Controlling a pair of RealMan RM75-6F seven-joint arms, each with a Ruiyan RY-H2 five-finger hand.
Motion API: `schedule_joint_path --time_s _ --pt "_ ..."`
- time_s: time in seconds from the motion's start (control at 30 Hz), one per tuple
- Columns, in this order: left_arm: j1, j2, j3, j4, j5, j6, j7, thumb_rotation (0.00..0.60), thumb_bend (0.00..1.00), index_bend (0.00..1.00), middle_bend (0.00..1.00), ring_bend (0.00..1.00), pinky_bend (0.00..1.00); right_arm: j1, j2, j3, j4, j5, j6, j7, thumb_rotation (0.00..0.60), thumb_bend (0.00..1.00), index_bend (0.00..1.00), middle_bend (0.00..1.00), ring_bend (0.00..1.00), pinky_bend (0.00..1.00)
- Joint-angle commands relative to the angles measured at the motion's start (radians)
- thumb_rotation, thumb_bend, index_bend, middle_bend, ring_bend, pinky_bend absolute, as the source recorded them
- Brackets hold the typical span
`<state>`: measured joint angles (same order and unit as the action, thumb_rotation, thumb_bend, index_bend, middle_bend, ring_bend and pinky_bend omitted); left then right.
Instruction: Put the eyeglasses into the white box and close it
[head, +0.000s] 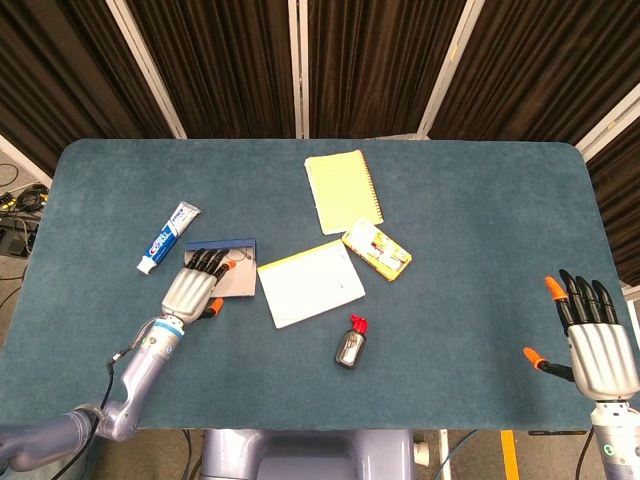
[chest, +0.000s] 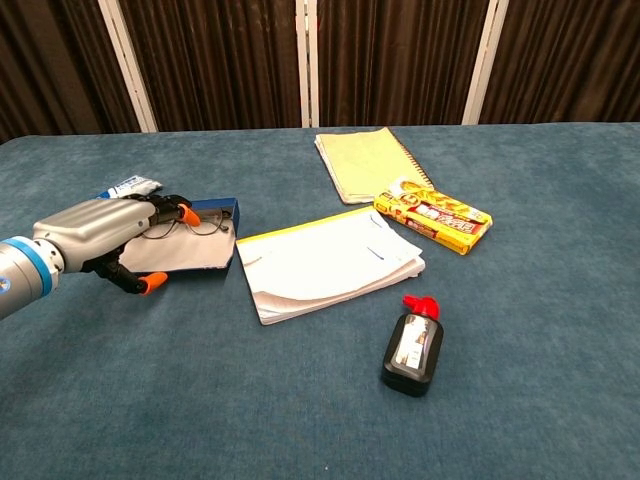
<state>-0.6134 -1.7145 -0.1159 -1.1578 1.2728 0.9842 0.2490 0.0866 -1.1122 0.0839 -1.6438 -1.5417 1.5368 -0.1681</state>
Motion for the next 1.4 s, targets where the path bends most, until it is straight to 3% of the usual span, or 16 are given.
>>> schedule_joint_path --time_s 0.03,0.4,0.63,0.83,1.07,1.4 --pt "-0.008 -0.006 -0.017 0.011 -0.011 -0.002 -0.006 0.6 0.46 0.17 0.0 0.0 0.0 0.001 0.0 0.0 0.001 0.001 -0.001 0.0 0.6 0.0 0.0 0.0 0.0 0.0" --pt "-0.045 -0.013 -0.078 0.055 -0.071 -0.038 -0.017 0.6 0.46 0.21 0.0 0.0 0.0 0.004 -0.006 0.002 0.007 0.008 -0.01 -0.009 0.6 0.0 0.0 0.0 0.0 0.0" --pt "-0.063 -0.061 -0.079 0.154 -0.093 -0.075 -0.04 0.6 0.46 0.3 0.0 0.0 0.0 0.006 -0.011 0.001 0.01 0.012 -0.015 -0.017 0.6 0.0 0.0 0.0 0.0 0.0" --pt "-0.057 -0.069 -0.062 0.17 -0.06 -0.059 -0.084 0.6 0.47 0.42 0.0 0.0 0.0 0.008 -0.012 0.002 0.012 0.015 -0.019 -0.017 0.6 0.0 0.0 0.0 0.0 0.0" --pt "-0.033 -0.027 -0.04 0.106 -0.032 -0.029 -0.093 0.6 0.48 0.6 0.0 0.0 0.0 0.008 -0.012 0.0 0.012 0.011 -0.017 -0.016 0.6 0.0 0.0 0.0 0.0 0.0" --pt "0.01 0.106 -0.01 -0.081 -0.039 -0.014 -0.049 0.6 0.52 0.65 0.0 0.0 0.0 0.006 -0.01 -0.002 0.005 0.005 -0.013 -0.016 0.6 0.0 0.0 0.0 0.0 0.0"
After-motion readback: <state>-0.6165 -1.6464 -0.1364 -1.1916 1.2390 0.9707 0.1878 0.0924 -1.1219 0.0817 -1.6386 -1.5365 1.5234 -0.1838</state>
